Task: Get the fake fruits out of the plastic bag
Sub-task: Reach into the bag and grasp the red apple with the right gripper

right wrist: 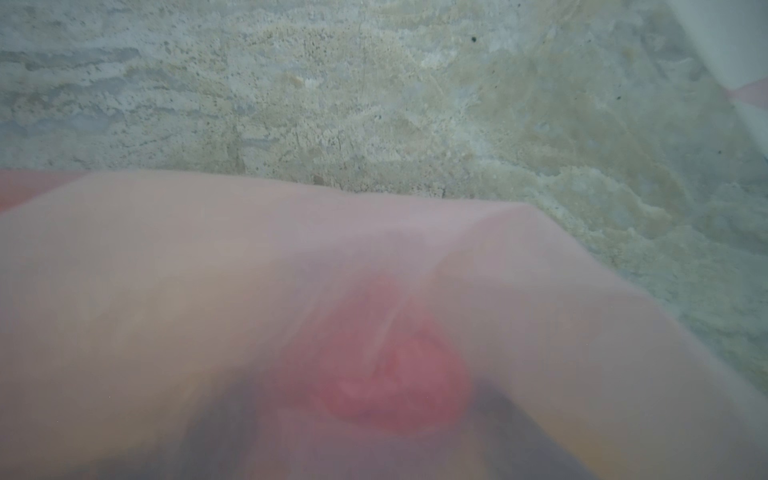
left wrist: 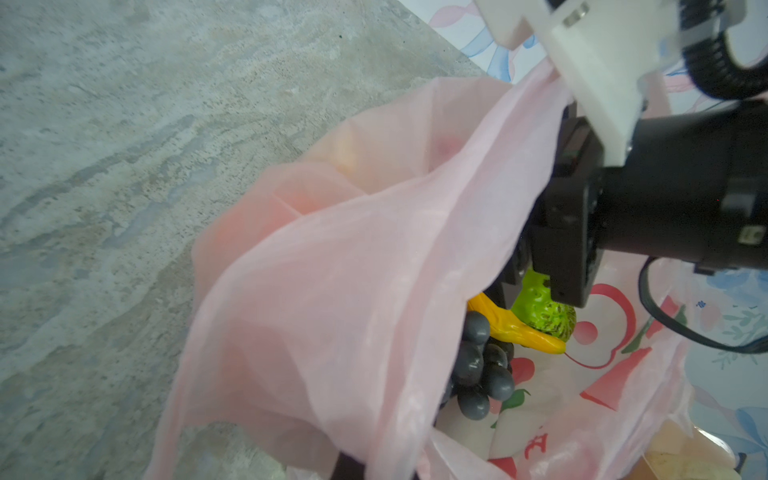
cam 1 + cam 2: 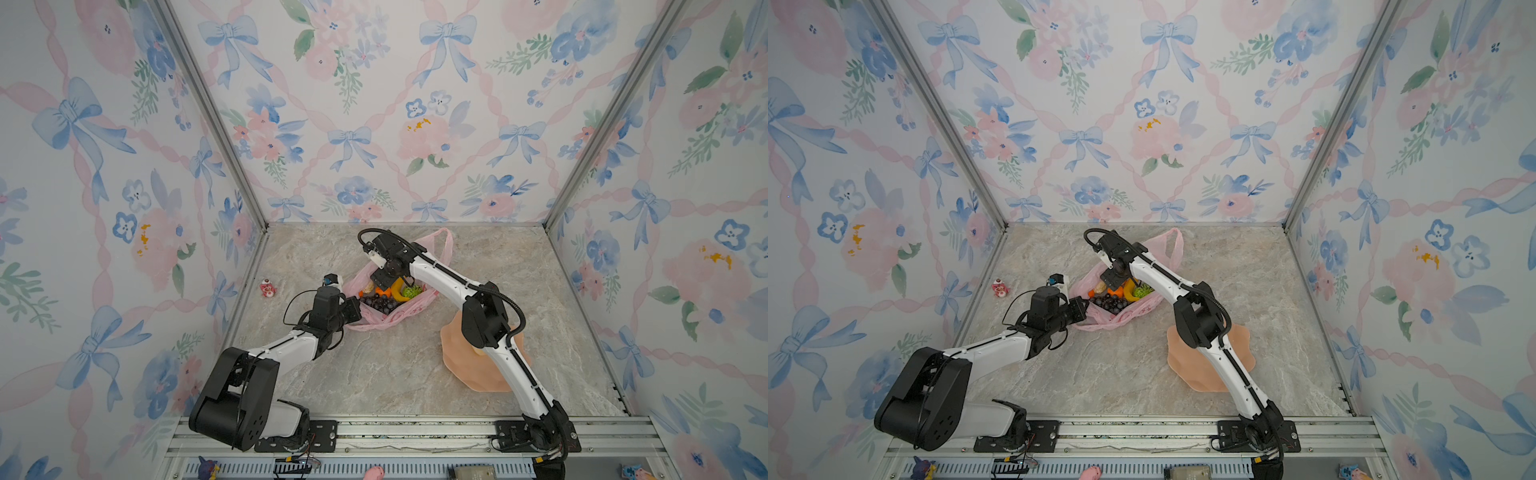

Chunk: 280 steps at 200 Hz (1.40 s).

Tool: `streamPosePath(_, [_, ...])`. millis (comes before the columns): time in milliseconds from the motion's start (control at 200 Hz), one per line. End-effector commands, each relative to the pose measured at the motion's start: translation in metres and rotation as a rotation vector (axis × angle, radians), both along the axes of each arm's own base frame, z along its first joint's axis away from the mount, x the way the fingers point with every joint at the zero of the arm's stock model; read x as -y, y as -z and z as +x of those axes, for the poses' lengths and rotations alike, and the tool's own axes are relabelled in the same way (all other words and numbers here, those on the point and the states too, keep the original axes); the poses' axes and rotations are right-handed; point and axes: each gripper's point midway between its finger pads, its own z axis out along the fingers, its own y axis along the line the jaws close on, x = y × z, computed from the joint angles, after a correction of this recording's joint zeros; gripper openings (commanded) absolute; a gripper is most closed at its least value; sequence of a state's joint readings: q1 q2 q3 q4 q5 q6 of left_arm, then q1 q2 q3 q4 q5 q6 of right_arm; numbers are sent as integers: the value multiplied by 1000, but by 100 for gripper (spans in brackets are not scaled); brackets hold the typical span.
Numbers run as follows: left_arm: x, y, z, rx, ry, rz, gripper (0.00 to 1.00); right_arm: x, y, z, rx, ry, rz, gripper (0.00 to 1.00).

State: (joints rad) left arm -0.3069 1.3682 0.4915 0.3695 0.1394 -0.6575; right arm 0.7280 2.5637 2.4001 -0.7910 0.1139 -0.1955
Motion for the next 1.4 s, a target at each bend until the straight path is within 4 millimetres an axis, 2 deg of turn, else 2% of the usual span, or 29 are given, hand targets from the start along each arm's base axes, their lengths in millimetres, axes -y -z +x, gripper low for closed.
streamPosePath(0, [-1, -1, -1, 13, 11, 7, 0, 5, 12, 4, -12, 2, -30, 81])
streamPosePath(250, [-2, 0, -1, 11, 7, 8, 0, 3, 6, 3, -16, 9, -7, 64])
streamPosePath(370, [-2, 0, -1, 10, 7, 9, 0, 3, -2, 1, -18, 14, 11, 60])
streamPosePath(780, [-3, 0, 0, 7, -4, 3, 0, 7, -48, -9, -66, 92, 186, 58])
streamPosePath(1140, [-4, -4, 0, 16, -7, -1, 0, 34, -74, -16, -134, 219, 293, 55])
streamPosePath(1295, [-3, -5, 1, 17, -5, -3, 0, 46, -89, -29, -160, 252, 328, 55])
streamPosePath(1395, [-2, -6, 1, 19, -2, -6, 0, 55, -104, -45, -174, 258, 343, 55])
